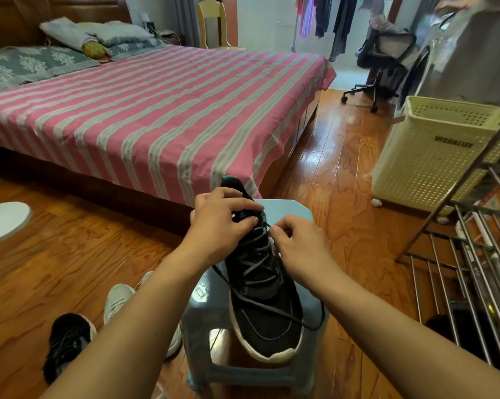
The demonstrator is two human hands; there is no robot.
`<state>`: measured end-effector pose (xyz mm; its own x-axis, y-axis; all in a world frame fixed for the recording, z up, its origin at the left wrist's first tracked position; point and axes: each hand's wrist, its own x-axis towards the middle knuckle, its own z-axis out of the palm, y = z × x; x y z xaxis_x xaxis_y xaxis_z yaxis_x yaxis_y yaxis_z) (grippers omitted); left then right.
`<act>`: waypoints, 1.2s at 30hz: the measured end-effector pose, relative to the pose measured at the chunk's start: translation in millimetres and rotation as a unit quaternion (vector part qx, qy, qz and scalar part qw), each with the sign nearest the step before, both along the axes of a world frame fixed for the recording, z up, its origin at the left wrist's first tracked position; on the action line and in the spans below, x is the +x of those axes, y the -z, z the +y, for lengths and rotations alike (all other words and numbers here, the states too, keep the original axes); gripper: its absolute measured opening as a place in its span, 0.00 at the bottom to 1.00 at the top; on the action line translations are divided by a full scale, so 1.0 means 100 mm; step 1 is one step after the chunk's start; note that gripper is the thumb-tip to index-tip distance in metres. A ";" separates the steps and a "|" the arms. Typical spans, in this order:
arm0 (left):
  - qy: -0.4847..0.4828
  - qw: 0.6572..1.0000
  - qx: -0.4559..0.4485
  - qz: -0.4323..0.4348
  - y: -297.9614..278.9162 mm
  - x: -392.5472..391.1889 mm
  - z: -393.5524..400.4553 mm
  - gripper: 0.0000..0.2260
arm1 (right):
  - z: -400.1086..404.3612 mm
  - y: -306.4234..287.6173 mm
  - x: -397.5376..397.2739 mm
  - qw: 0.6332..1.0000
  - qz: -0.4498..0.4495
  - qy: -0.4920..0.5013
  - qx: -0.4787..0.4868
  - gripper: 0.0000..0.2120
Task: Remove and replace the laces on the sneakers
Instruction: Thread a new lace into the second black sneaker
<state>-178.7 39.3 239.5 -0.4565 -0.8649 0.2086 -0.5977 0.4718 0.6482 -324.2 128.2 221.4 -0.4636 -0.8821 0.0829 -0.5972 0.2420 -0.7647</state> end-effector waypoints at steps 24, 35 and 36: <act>0.037 0.998 0.020 0.049 0.11 0.01 -0.05 0.09 | -0.05 -0.06 0.16 0.988 0.149 0.011 -0.032 0.12; 0.041 0.993 0.079 0.083 -0.09 -0.05 -0.02 0.04 | -0.19 -0.10 -0.20 0.986 0.020 -0.160 -0.036 0.14; 0.027 0.994 0.063 0.088 -0.16 -0.06 -0.02 0.04 | -0.18 -0.10 -0.22 0.982 0.036 -0.184 -0.037 0.19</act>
<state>-185.1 37.4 255.5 -0.4685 -0.8647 0.1811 -0.4453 0.4083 0.7969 -345.7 110.2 231.8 -0.1063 -0.9789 0.1744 -0.6867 -0.0545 -0.7249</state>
